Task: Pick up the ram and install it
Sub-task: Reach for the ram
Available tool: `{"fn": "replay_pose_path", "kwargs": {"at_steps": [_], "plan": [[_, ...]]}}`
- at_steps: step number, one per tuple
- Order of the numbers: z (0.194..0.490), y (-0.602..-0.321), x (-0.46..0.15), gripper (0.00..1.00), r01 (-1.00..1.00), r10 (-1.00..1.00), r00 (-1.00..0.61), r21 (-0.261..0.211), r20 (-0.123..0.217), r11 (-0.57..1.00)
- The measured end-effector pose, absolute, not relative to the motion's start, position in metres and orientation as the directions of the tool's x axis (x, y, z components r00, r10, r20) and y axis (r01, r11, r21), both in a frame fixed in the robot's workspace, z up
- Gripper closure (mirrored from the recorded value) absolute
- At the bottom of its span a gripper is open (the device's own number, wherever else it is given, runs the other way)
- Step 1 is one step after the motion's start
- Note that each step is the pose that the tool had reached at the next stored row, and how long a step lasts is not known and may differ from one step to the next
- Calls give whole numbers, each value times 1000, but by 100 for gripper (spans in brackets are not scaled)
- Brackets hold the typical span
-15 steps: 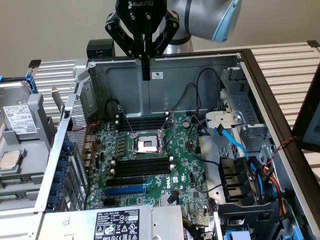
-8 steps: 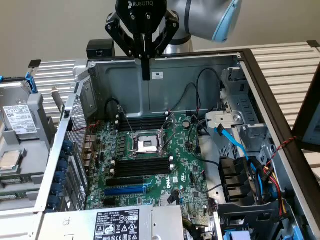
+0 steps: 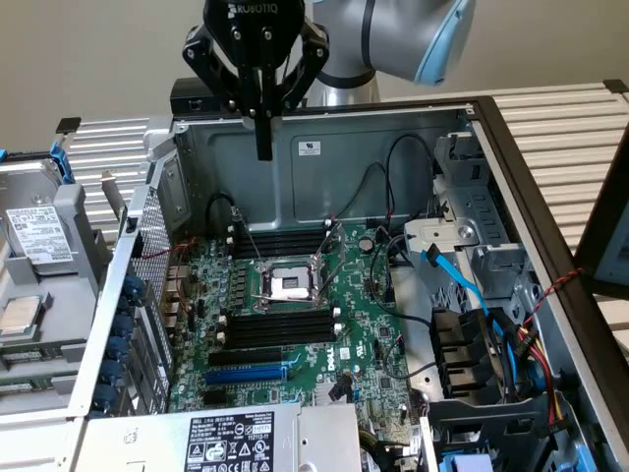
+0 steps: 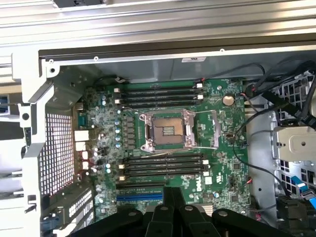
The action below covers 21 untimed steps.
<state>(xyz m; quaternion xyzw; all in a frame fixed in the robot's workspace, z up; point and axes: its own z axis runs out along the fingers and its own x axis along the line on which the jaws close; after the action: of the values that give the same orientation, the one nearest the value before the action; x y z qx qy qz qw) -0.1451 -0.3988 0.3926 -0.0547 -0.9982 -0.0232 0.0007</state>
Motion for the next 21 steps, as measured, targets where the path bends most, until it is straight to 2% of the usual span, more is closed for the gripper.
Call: {"fn": "replay_pose_path", "kwargs": {"at_steps": [21], "plan": [[391,-399,-241,90,115,111,-990,38,82,993]]}}
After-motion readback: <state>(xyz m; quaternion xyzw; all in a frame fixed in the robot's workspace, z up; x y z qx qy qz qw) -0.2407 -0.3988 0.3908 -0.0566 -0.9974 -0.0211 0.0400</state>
